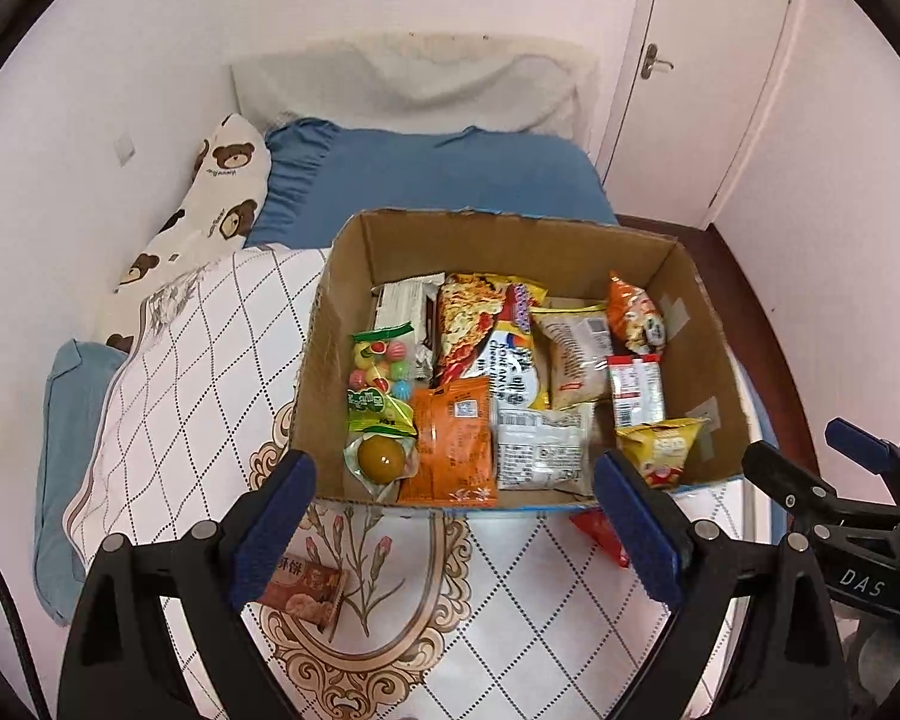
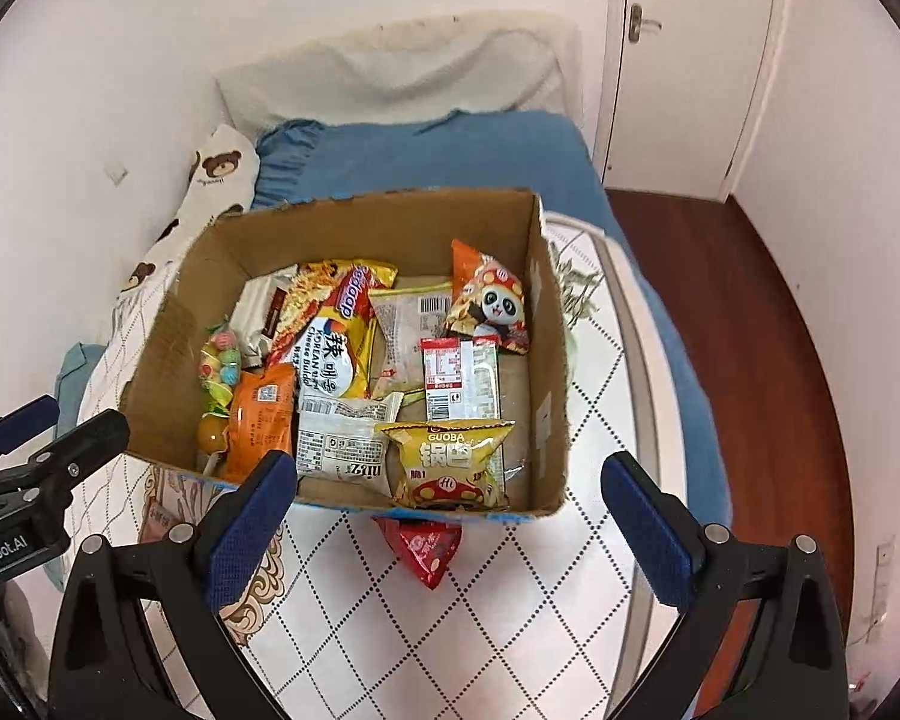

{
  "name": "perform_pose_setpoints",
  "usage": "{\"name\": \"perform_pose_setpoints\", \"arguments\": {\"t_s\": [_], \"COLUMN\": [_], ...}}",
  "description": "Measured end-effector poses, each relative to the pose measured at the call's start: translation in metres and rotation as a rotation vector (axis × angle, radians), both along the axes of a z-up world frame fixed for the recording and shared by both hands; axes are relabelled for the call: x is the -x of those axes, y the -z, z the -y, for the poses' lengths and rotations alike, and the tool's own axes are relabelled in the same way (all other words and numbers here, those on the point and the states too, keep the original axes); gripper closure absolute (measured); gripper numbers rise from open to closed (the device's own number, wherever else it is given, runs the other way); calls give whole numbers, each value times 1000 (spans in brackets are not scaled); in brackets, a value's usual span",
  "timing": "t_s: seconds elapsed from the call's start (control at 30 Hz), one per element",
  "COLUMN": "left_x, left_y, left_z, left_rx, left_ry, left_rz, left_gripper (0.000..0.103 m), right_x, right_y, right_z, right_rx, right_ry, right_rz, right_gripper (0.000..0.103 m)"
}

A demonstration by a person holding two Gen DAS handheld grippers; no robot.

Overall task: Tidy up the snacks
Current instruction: 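Move both open tools back over the last snacks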

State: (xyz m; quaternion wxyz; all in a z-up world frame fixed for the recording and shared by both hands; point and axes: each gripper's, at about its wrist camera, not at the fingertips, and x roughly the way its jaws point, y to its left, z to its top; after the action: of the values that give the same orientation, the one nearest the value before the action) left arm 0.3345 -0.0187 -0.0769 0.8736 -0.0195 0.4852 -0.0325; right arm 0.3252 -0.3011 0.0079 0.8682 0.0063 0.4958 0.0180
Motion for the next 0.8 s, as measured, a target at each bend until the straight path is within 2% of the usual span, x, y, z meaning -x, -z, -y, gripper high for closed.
{"name": "perform_pose_setpoints", "arguments": {"t_s": [0.37,0.53,0.63,0.73,0.8], "left_x": [41,50,60,70,75], "left_y": [-32,-26,-3,43,83], "left_z": [5,1,-11,-21,-28], "left_rx": [-10,15,28,4,-30], "left_ry": [6,-14,-46,-65,-85], "left_rz": [99,81,33,-55,-135], "left_gripper": [8,8,8,8,8], "right_x": [50,59,62,69,73], "right_y": [-48,-48,-20,36,85], "right_z": [4,5,7,8,12], "right_rx": [-5,-39,-48,-37,-34], "right_ry": [-2,-7,-15,-13,0], "right_rz": [118,107,36,-97,-203], "right_gripper": [0,0,0,0,0]}}
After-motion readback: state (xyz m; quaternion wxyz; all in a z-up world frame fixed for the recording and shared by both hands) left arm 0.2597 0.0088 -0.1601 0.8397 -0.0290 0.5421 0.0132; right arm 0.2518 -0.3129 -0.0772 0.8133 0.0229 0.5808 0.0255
